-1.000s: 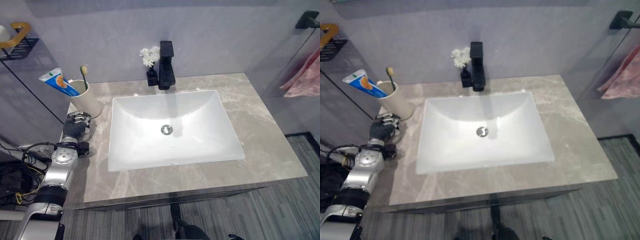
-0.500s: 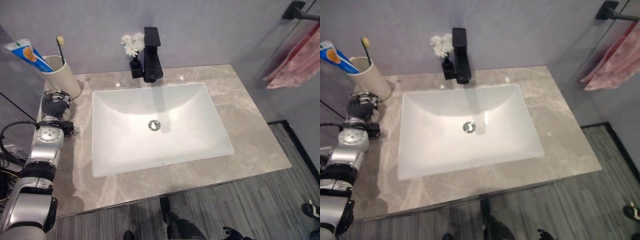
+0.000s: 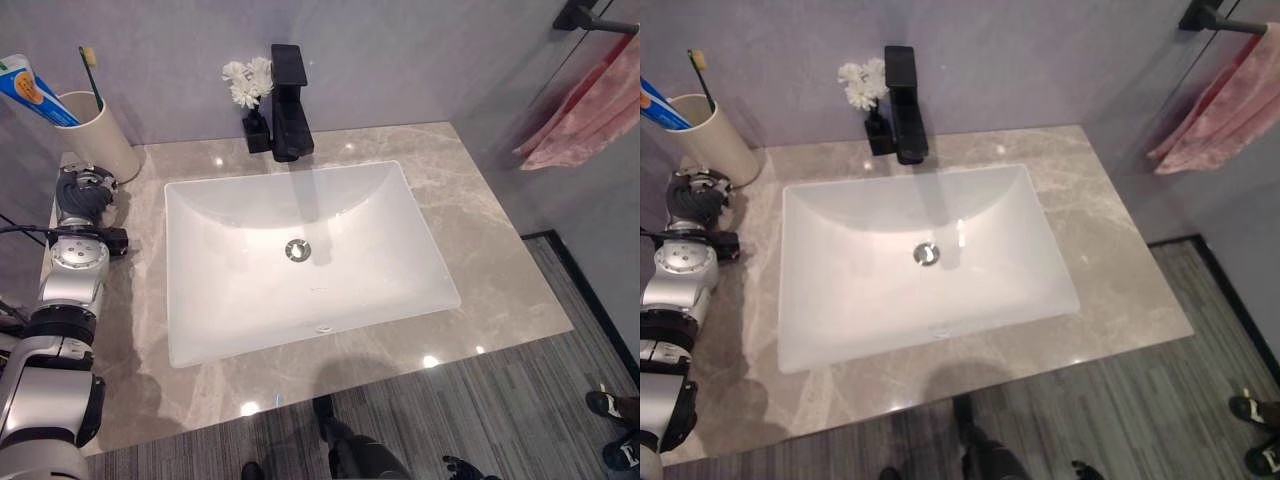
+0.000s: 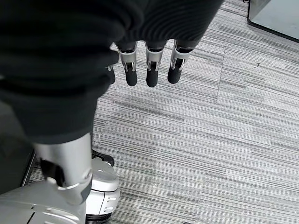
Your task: Put brush and paste in cup on sink, flatten towel.
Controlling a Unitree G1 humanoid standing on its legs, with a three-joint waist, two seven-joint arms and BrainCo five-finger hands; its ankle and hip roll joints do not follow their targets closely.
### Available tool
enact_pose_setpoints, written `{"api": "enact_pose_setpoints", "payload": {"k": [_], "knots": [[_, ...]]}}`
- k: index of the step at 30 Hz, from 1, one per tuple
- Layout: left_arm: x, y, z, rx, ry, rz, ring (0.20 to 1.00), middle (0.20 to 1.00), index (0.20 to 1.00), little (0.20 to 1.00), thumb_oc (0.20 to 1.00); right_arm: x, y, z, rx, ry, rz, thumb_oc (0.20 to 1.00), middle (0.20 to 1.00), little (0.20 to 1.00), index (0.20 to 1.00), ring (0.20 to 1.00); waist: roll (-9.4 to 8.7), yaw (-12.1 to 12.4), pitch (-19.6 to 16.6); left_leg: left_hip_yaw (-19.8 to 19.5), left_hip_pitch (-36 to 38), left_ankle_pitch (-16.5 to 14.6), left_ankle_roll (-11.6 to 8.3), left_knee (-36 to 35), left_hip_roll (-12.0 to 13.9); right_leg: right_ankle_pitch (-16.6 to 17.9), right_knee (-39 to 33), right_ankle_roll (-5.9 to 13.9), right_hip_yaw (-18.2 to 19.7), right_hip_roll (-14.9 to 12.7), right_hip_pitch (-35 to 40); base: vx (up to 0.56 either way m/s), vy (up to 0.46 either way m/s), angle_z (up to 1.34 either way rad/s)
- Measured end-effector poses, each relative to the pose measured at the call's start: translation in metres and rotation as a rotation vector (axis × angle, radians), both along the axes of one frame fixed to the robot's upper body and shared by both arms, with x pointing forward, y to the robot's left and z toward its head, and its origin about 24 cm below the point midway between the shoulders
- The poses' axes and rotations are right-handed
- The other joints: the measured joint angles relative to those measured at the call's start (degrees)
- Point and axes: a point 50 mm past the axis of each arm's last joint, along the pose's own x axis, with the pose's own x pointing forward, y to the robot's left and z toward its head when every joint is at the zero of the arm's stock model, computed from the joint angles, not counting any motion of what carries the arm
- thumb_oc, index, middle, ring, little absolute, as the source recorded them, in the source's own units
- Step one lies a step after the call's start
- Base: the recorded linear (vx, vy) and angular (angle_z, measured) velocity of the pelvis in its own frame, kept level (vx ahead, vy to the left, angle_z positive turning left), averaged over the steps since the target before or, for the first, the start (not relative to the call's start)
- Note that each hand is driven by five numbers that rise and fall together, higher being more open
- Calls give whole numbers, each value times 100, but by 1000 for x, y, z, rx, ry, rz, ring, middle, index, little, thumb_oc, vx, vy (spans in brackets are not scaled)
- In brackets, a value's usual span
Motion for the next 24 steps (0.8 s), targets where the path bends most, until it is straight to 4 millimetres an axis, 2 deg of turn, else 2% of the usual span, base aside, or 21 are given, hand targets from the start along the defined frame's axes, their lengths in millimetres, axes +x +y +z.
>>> {"api": "enact_pose_setpoints", "payload": {"k": [4,6,7,10,14,20,24], "knots": [[-3,4,-4,14,16,30,200,200,200,200,200,4,2,1,11,-24,7,1000,1000,1000,1000,1000,8,7,-15,-14,-1,1,0,0,-9,34,0,-45,-5,-10,3,0,0,0],[-6,13,-7,7,36,70,200,200,200,200,200,4,2,1,11,-24,9,1000,1000,1000,1000,1000,28,-27,-51,4,-2,1,0,0,-26,28,-1,-33,21,-12,-10,-24,25,-11],[-11,23,-11,3,53,126,200,200,200,200,200,3,3,1,12,-22,14,1000,1000,1000,1000,1000,37,-27,-118,106,-29,0,1,-1,-54,46,-1,-9,122,-4,-84,-16,12,-25],[-15,31,-11,-11,45,176,200,200,200,200,200,-1,4,-1,13,-9,31,1000,1000,1000,1000,1000,31,-77,-132,142,-54,0,2,0,-78,30,-2,-24,162,-13,-127,-13,1,-11],[-17,38,0,12,25,219,200,200,200,200,200,-7,6,-2,18,5,28,1000,1000,1000,1000,1000,-37,-105,-237,214,-250,8,-2,1,-100,85,-1,25,217,-15,-347,-6,2,-7],[-19,49,18,20,-6,270,200,200,200,200,200,-9,5,-2,17,5,6,1000,1000,1000,1000,1000,-53,-237,-249,299,-370,-2,1,1,-113,160,2,-10,313,21,-509,21,0,-9],[-30,64,34,106,15,300,200,200,200,200,200,-4,8,-1,41,-31,-2,1000,1000,1000,1000,1000,-266,-306,-403,549,-465,-21,-17,3,-143,292,2,-12,524,83,-695,-13,-2,-25]]}}
